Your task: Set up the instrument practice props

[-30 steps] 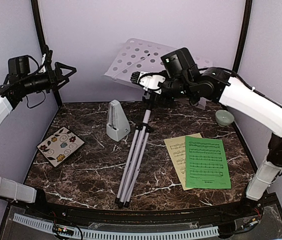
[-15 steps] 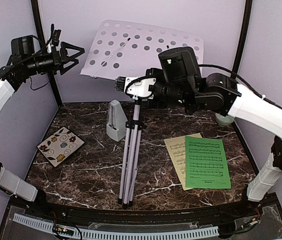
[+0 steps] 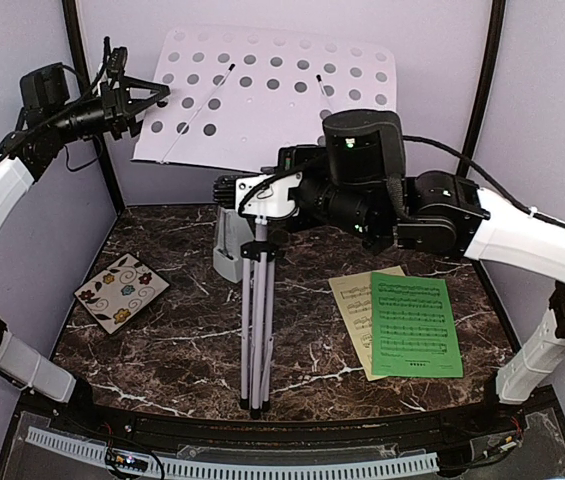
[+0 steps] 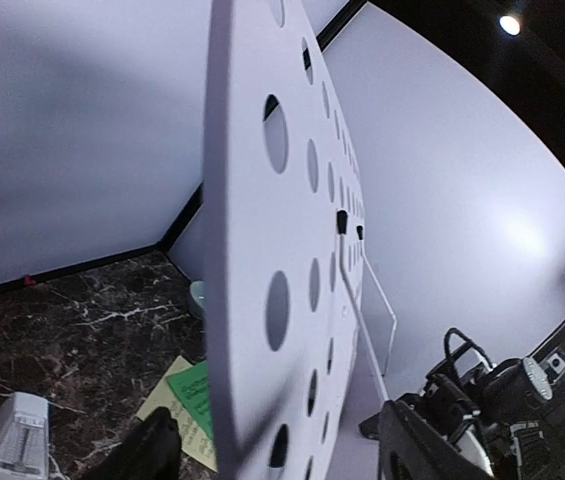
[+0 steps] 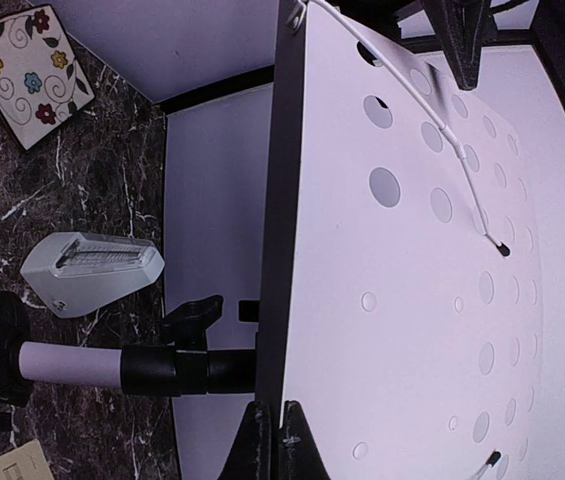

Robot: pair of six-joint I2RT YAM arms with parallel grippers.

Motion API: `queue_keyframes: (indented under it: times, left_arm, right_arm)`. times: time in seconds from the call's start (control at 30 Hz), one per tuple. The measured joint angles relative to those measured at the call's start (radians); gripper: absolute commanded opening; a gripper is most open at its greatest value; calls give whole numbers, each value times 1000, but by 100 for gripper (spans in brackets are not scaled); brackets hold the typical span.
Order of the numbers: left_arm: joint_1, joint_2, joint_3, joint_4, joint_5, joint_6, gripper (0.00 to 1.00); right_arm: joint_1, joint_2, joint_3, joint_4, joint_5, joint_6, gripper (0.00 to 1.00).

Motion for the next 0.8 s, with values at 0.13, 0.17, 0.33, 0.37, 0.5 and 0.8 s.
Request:
queue_keyframes:
  times: [0.13,0.17,0.33,0.37,0.5,0.8]
  left_arm:
    - [-14,-8,-2,42,32,-24,44]
    - [-14,-9,-3,45,35,-30,41]
    - [-23,-13,-13,49,52,-31,31]
    - [-25,-14,-13,49,56,-30,28]
    - [-34,-16,-13,49,62,-27,16]
    - [-78,-74,-23,120,42,-10,0]
  right_arm:
    - [0,-1,-25,40,17,-29,0]
    - [0,-5,-32,50,17,-35,0]
    - [4,-31,-74,101,16,-68,0]
    - [4,-36,-81,108,16,-72,0]
    - [6,-52,-109,140,13,-91,0]
    - [4,-93,-172,203,16,-98,3]
